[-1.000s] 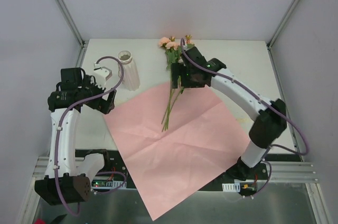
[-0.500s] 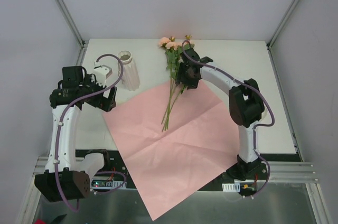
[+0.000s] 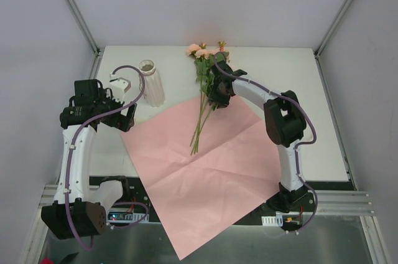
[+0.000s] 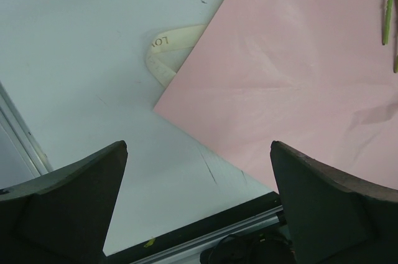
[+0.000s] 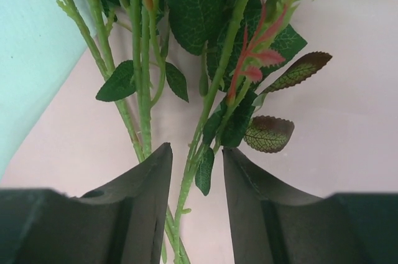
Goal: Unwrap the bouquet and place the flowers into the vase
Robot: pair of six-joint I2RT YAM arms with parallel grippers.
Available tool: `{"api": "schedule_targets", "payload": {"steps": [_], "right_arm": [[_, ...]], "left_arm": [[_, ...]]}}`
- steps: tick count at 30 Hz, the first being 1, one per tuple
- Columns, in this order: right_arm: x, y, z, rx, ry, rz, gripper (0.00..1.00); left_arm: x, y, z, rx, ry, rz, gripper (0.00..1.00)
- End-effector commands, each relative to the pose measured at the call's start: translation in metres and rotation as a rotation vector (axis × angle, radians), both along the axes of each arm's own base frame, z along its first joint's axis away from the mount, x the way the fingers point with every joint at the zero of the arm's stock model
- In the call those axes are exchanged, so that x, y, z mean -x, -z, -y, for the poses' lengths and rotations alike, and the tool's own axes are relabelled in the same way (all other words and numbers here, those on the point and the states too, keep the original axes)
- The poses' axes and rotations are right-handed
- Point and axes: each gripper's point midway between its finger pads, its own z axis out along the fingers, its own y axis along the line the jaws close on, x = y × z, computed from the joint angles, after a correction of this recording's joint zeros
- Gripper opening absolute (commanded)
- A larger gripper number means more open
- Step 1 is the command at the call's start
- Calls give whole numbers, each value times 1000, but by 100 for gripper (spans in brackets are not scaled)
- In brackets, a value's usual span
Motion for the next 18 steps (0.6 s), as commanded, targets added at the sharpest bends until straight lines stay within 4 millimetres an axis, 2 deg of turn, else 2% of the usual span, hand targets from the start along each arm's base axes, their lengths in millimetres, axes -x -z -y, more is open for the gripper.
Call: {"api": "schedule_targets", "payload": {"steps": [1, 4, 8, 9, 10, 11, 12, 13, 15, 16, 18], "right_arm": [[-4, 11, -2, 6, 46, -8, 40], [-4, 22, -1, 17, 56, -20, 36], [-3, 21, 4, 20, 77, -6, 30], [-3, 19, 5, 20, 80, 0, 24], [-4, 11, 4, 9, 81, 17, 18], [-3, 8, 5, 9, 83, 27, 5], [-3, 4, 8, 16, 87, 44, 1], [-3, -13, 8, -1, 90, 81, 1], [1, -23, 12, -5, 101, 119, 1], [1, -45, 13, -29, 109, 164, 1], [8, -56, 20, -22, 135, 209, 1]], "left_arm": [[-1, -3, -3, -18, -2, 27, 99], [-2, -5, -4, -19, -4, 29, 99], [-1, -8, -5, -28, -7, 37, 99], [-1, -8, -5, -31, -6, 37, 99], [0, -8, -5, -33, -5, 39, 99], [0, -10, -6, -35, -8, 44, 99], [0, -10, -6, -39, -7, 46, 99], [0, -10, -7, -42, -6, 46, 99], [1, -10, -8, -49, -7, 48, 99], [1, -9, -8, -52, -6, 48, 99], [1, -10, -9, -58, -5, 48, 99]]}}
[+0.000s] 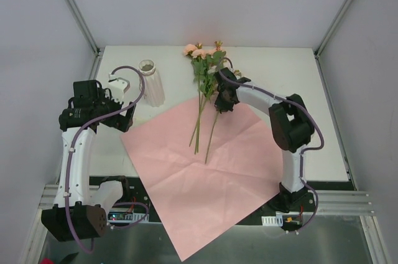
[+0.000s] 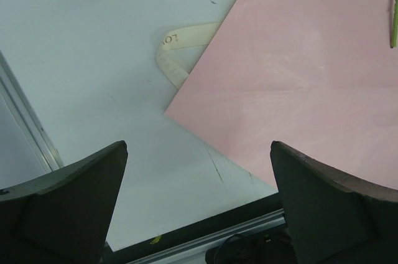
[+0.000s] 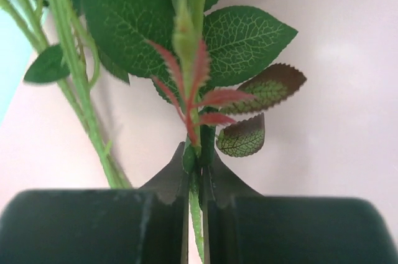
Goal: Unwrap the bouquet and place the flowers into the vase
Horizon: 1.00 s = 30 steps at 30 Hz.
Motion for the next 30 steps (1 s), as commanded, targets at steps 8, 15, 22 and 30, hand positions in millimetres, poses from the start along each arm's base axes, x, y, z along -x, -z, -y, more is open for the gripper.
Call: {"api": "schedule_targets", "payload": {"steps": [8, 15, 22, 30], "right_arm": [[12, -188, 20, -105, 165, 487, 1], [21, -384, -54, -269, -247, 1046, 1], [25, -510, -141, -518, -585, 1371, 1], [9, -544, -180, -657, -629, 1598, 1]], "left_arm": [[-6, -18, -7, -30, -19, 45, 99], [-21, -40, -29, 8, -149, 76, 99], [-34, -35, -28, 139, -172, 38, 99], [-26, -30, -11, 187, -75, 56, 99]]}}
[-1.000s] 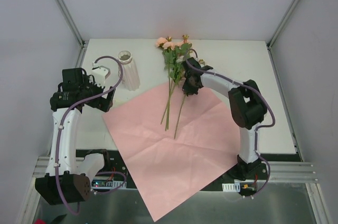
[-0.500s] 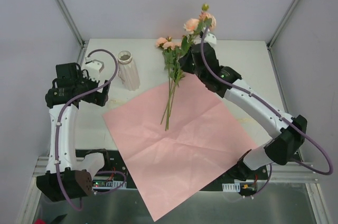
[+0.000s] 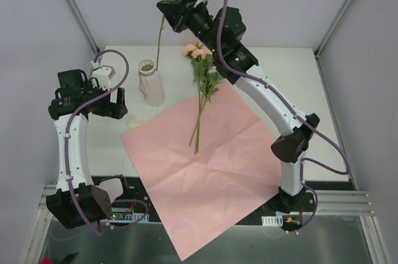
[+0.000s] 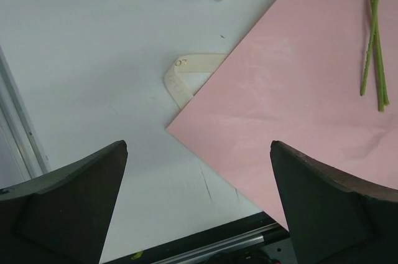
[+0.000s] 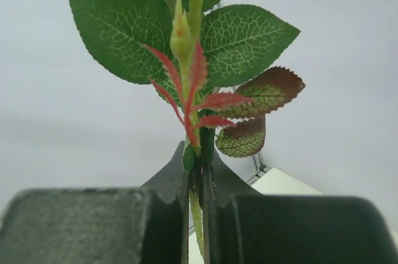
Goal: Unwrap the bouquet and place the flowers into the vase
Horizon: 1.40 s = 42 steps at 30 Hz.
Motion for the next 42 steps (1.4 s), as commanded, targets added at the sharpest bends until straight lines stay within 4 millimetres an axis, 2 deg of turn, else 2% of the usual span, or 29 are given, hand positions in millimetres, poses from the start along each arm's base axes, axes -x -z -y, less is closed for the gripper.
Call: {"api": "schedule_targets", "payload": {"steps": [1, 3, 5, 6, 11, 12, 20, 22, 27, 28, 31, 33, 36, 39, 40, 42], "right_arm": [[-1, -26, -14, -116, -64, 180, 1], [-9, -16, -22, -133, -75, 172, 1], [-14, -20, -22, -174, -83, 183, 1], [-20, -12, -28, -174, -84, 176, 1], [-35, -6, -30, -210, -66, 187, 1], [-41, 2, -34, -205, -64, 178, 1], [-51, 15, -38, -209, -63, 165, 1], [-55, 24, -43, -185, -64, 155, 1], [-58, 69, -66, -71, -112, 108, 1], [-55, 86, -75, -29, -125, 99, 1], [-41, 116, -95, 71, -174, 99, 1], [-33, 128, -103, 110, -207, 98, 1], [-29, 141, -111, 145, -236, 73, 5], [-29, 150, -119, 195, -259, 68, 15], [-29, 153, -119, 204, -265, 57, 29], [-29, 155, -119, 233, -287, 21, 46]], "left_arm": [[6, -7, 12, 36, 63, 51, 99], [5, -6, 11, 32, 63, 50, 99], [4, -4, 10, 30, 61, 45, 99], [3, -4, 10, 30, 61, 45, 99], [1, -2, 9, 28, 74, 36, 99], [0, -2, 9, 26, 76, 37, 99], [3, 4, 4, -7, 78, 29, 99], [3, 5, 4, -8, 78, 26, 99], [2, 10, 4, 10, 66, 4, 99], [2, 11, 4, 16, 56, -2, 99], [0, 15, 4, 33, 42, -17, 99], [-2, 16, 3, 38, 31, -22, 99], [-3, 15, 1, 44, 13, -22, 99], [-3, 14, 2, 56, 2, -20, 99], [-3, 16, 2, 63, -5, -25, 99], [0, 21, 6, 85, -5, -43, 99]]}}
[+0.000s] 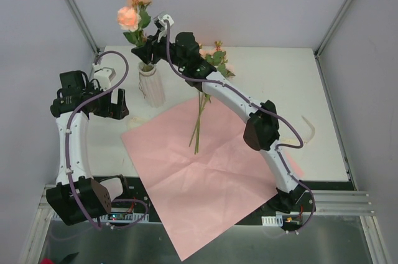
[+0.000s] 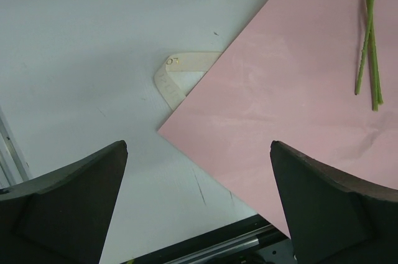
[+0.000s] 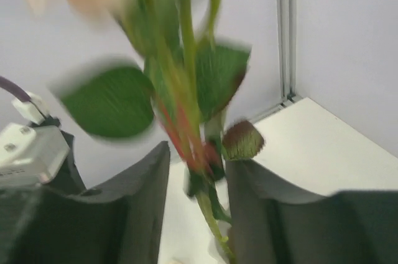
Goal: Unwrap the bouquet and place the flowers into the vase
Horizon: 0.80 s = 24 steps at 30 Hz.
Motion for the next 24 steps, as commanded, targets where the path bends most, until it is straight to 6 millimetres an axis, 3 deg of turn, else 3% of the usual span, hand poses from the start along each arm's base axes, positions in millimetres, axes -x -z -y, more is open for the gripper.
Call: {"api": "schedule_targets", "payload": {"steps": [1, 2, 3, 4, 5, 7, 8, 9, 10, 11, 12, 14, 19, 20, 24], "right_arm": [[9, -27, 6, 19, -57, 23, 63], [15, -36, 10, 13, -53, 28, 70], [15, -20, 10, 43, -52, 5, 73], [16, -18, 13, 56, -47, 8, 80], [19, -31, 21, 49, -29, 19, 83], [17, -16, 31, 87, -11, -19, 87], [22, -28, 41, 81, 3, -18, 89], [20, -25, 50, 96, 22, -38, 90], [18, 1, 57, 141, 40, -88, 90], [23, -14, 72, 126, 73, -85, 90], [21, -10, 83, 140, 104, -95, 90], [20, 15, 110, 204, 197, -141, 88], [19, 104, 176, 476, 415, -340, 72], [27, 131, 188, 539, 430, -384, 69], [36, 183, 212, 656, 483, -495, 57]], "left_arm": [[2, 7, 2, 41, -31, -17, 99], [2, 9, 1, 39, -35, -19, 99], [4, 10, 1, 36, -36, -19, 99], [4, 11, 1, 33, -37, -17, 99], [5, 10, 1, 33, -38, -16, 99], [5, 8, 1, 29, -39, -6, 99], [5, 7, 1, 29, -40, -2, 99], [5, 5, 1, 30, -43, 1, 99], [4, 4, 0, 28, -44, 5, 99], [4, 3, 0, 28, -47, 5, 99], [4, 4, 0, 26, -47, 4, 99], [4, 4, -2, 26, -53, 4, 99], [7, 13, 0, 30, -43, -3, 99], [8, 15, 1, 32, -37, -5, 99], [15, 30, 2, 28, -13, -33, 99]]}}
